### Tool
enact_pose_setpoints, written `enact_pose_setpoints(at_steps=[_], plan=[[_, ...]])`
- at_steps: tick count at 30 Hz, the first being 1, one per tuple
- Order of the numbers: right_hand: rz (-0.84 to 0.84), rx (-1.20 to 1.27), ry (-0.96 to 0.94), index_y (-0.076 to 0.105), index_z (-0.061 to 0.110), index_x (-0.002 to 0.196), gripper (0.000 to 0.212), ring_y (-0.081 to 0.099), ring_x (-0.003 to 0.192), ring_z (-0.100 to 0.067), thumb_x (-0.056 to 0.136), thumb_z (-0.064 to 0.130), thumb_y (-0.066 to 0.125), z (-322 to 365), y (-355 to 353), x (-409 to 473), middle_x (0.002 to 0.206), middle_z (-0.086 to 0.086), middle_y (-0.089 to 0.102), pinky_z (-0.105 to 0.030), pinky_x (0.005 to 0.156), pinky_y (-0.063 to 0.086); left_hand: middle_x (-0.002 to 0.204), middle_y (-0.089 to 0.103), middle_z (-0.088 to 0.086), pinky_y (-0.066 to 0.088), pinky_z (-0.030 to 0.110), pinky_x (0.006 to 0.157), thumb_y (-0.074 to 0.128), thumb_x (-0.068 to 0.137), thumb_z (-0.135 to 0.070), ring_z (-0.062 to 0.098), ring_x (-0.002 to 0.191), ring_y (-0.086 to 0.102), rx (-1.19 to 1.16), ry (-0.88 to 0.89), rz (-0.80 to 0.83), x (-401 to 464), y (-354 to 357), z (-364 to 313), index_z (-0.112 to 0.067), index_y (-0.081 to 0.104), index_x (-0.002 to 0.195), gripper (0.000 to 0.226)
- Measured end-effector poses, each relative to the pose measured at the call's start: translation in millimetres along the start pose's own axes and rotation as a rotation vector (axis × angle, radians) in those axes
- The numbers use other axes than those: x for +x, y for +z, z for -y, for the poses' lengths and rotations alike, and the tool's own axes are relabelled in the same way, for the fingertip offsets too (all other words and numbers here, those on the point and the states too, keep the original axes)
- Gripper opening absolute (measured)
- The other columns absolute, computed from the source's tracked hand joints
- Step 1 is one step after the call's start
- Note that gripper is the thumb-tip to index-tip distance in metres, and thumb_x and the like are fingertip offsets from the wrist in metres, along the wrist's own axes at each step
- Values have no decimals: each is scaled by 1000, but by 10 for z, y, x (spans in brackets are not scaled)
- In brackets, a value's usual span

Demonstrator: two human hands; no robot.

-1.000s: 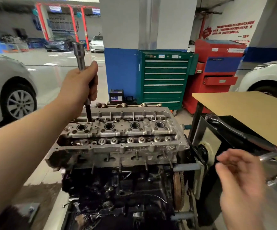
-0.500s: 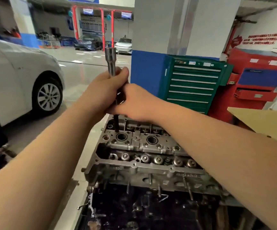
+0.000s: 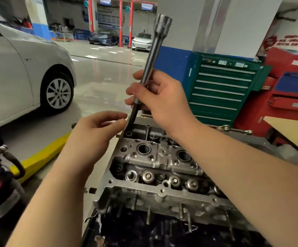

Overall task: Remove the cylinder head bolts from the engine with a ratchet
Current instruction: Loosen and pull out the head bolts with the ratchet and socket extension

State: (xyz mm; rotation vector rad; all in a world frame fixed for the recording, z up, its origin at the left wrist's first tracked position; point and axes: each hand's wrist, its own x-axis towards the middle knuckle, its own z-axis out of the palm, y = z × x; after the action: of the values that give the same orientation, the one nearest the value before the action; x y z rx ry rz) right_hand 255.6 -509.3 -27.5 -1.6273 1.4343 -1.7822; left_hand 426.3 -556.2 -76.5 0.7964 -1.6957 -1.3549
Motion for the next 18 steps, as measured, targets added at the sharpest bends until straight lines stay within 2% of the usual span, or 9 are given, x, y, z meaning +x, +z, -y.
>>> enact_pose_setpoints(at_steps=[4, 6, 8, 10, 12, 14, 16, 18], plan=[[20, -48, 12, 68, 24, 113, 23, 79, 84, -23, 93, 16, 76, -45, 58, -54, 101, -10, 75, -52, 88, 62, 87, 81, -1, 57, 18, 60, 72, 97, -20, 16, 77, 79, -53, -49, -57, -30, 120, 141, -26, 80, 106, 13], [16, -49, 12, 69, 25, 108, 21, 79, 83, -22, 91, 17, 78, -39, 74, -80, 95, -5, 75, -52, 87, 62, 88, 81, 2, 56, 17, 58, 72, 97, -20, 19, 77, 79, -72, -53, -60, -33, 121, 166, -26, 81, 104, 12], [19, -64, 1, 69, 26, 106, 20, 79, 81, -21, 90, 18, 79, -34, 90, -87, 89, 1, 75, -52, 85, 62, 88, 81, 4, 60, 24, 62, 75, 95, -22, 22, 78, 79, -76, -40, -45, -12, 101, 138, -26, 81, 102, 10], [19, -102, -13, 70, 29, 104, 21, 78, 79, -20, 88, 21, 81, -32, 113, -81, 87, 6, 75, -51, 84, 63, 89, 81, 3, 60, 24, 67, 77, 93, -26, 16, 78, 78, -38, 4, -25, 58, 87, 108, -24, 81, 102, 9], [18, -149, -17, 71, 33, 103, 23, 77, 83, -17, 85, 25, 83, -30, 135, -76, 87, 9, 75, -49, 84, 62, 92, 81, -4, 53, 10, 65, 80, 90, -30, 5, 80, 75, 43, 74, -21, 143, 58, 60, -23, 82, 101, 13], [21, -171, -18, 73, 35, 103, 24, 75, 86, -14, 84, 27, 85, -39, 143, -77, 89, 9, 76, -47, 86, 62, 92, 80, -8, 47, 3, 63, 82, 87, -32, -2, 83, 73, 87, 116, 1, 198, 29, -1, -20, 82, 99, 17], [13, -158, -26, 74, 34, 104, 24, 76, 86, -18, 84, 26, 84, -38, 144, -88, 91, 5, 77, -48, 85, 62, 91, 81, -4, 53, 11, 71, 83, 84, -34, 3, 86, 74, 94, 126, 32, 220, -1, -9, -19, 83, 95, 19], [-18, -118, -56, 73, 31, 105, 23, 77, 85, -21, 86, 23, 83, -5, 135, -95, 94, 0, 77, -48, 83, 63, 97, 80, 2, 60, 38, 90, 81, 83, -37, 19, 98, 75, 69, 132, 53, 215, -28, -5, -19, 83, 96, 22]])
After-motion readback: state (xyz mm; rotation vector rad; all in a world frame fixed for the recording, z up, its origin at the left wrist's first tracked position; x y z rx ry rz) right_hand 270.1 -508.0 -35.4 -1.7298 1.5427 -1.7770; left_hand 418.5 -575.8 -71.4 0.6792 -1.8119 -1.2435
